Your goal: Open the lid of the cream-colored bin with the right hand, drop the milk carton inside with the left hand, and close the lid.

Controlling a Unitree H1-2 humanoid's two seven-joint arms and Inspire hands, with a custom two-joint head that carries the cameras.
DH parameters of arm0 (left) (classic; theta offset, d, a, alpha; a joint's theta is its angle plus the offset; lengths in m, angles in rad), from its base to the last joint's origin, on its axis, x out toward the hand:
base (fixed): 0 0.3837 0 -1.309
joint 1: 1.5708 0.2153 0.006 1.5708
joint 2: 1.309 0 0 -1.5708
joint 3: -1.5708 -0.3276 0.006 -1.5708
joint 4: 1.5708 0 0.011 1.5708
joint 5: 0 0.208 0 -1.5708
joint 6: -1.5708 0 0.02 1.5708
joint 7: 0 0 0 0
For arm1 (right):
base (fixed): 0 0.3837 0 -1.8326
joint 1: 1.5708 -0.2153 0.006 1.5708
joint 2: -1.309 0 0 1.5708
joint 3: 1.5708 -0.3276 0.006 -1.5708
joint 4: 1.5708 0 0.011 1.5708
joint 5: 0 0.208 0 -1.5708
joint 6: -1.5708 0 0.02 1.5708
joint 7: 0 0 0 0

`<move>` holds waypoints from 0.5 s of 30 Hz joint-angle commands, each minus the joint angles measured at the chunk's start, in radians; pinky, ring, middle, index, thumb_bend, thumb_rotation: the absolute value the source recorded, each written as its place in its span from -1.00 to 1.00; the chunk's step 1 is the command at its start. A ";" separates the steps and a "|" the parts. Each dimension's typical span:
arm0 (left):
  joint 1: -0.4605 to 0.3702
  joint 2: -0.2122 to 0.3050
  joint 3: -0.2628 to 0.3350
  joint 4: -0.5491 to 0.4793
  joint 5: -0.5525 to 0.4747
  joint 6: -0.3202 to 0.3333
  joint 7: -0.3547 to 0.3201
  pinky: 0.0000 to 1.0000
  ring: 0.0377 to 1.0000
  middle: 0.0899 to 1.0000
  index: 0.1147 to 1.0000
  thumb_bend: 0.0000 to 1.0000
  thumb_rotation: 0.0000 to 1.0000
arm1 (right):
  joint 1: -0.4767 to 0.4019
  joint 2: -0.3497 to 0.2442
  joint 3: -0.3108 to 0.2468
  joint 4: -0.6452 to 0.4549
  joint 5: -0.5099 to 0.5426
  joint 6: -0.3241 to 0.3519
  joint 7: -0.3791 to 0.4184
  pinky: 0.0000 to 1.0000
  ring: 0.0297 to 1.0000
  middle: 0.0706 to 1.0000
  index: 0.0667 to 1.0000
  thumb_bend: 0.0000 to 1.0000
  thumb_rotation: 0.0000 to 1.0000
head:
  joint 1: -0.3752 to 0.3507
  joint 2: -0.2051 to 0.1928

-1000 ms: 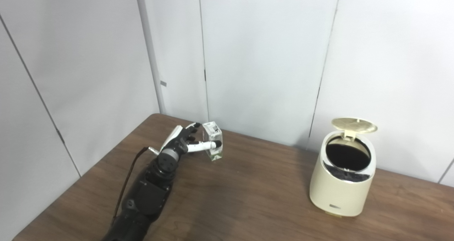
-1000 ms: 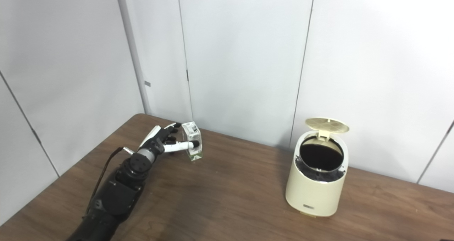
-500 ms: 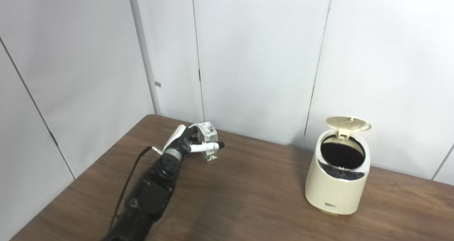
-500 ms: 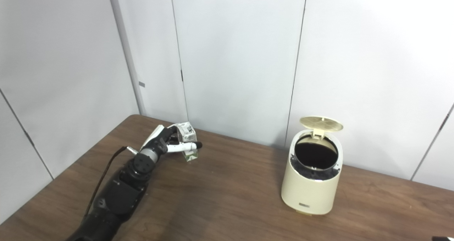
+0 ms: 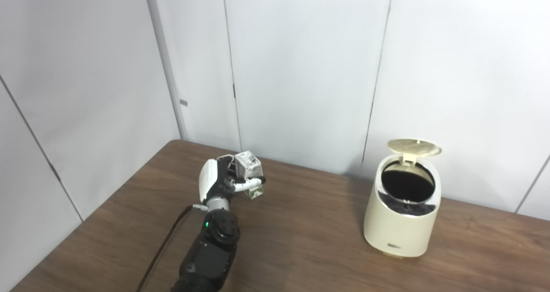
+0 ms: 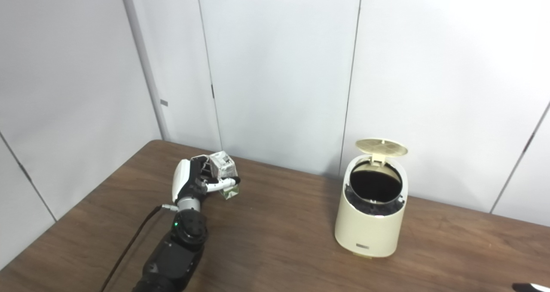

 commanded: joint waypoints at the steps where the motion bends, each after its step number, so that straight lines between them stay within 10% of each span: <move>1: -0.062 0.033 0.004 -0.017 0.012 -0.063 0.045 -0.30 -0.18 -0.14 -0.16 0.04 -1.00 | 0.045 0.033 0.010 0.042 -0.006 -0.032 0.000 -0.14 0.13 0.18 0.10 -0.28 0.37 | 0.001 -0.001; 15: -0.026 0.052 -0.060 -0.062 0.017 -0.124 0.016 -0.36 -0.26 -0.21 -0.10 0.04 -1.00 | 0.035 0.057 0.021 0.058 -0.023 -0.033 0.008 -0.06 0.18 0.23 0.11 -0.28 0.42 | -0.019 -0.011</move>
